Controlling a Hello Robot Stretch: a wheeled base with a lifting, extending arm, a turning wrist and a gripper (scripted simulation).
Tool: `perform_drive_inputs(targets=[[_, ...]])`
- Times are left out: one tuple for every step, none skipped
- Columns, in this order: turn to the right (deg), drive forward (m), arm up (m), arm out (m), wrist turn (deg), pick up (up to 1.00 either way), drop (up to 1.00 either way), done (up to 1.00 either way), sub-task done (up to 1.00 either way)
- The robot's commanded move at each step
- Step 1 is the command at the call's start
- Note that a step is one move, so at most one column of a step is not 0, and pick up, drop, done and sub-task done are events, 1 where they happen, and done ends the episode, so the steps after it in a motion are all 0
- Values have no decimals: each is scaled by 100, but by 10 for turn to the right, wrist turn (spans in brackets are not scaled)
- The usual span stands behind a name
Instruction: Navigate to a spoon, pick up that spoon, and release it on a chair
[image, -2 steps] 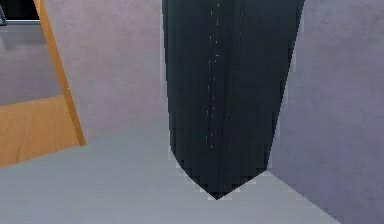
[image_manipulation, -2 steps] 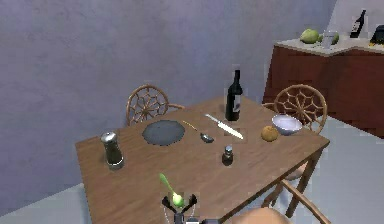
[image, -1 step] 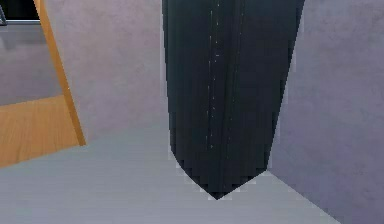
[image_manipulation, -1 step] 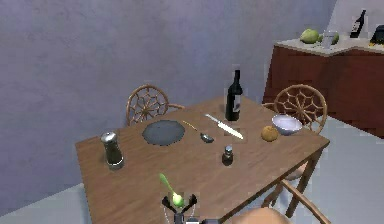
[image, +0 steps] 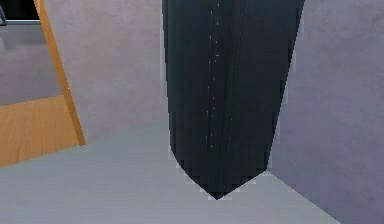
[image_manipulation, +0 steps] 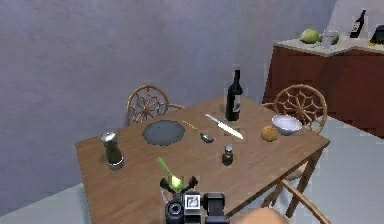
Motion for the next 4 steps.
perform_drive_inputs(targets=[[0,0,24,0,0,0,0,0,0],[0,0,0,0,-450,0,0,0,0],[0,0,0,0,-450,0,0,0,0],[0,0,0,0,-360,0,0,0,0]])
